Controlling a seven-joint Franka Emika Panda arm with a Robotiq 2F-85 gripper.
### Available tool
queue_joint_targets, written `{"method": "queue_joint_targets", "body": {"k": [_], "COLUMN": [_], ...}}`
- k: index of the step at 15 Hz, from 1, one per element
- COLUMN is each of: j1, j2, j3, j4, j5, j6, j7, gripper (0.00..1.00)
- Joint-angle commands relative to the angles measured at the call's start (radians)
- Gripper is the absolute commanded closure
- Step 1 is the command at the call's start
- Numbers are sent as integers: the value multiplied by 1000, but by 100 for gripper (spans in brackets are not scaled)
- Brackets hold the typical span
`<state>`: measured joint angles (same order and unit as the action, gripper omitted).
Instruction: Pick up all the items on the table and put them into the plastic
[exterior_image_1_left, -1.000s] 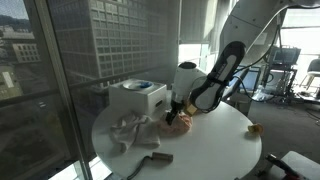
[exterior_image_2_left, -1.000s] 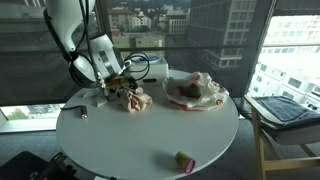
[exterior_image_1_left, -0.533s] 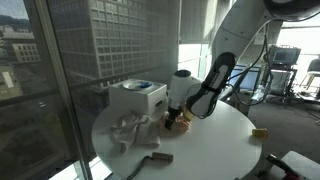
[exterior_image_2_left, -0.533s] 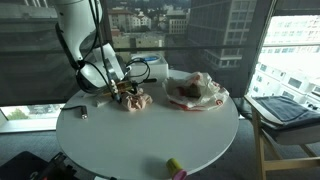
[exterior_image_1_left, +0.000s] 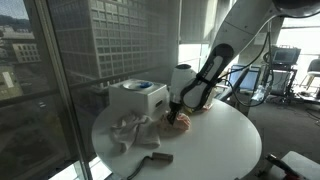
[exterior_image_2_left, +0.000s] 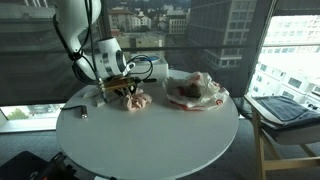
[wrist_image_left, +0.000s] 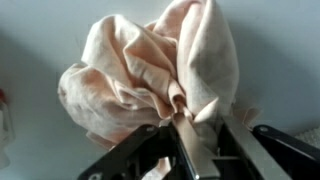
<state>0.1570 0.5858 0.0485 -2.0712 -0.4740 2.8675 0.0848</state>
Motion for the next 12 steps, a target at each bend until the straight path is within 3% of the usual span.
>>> {"method": "queue_joint_targets", "body": {"k": [1, 5, 12], "j1": [48, 77, 86], "j2": [-138, -280, -528], "j3": [-63, -149, -301], "j4": [-54, -101, -195], "j5": [50, 0, -214], "j6": [-90, -123, -114], "j7": [-14, 69, 416], "gripper": [86, 86, 85]}}
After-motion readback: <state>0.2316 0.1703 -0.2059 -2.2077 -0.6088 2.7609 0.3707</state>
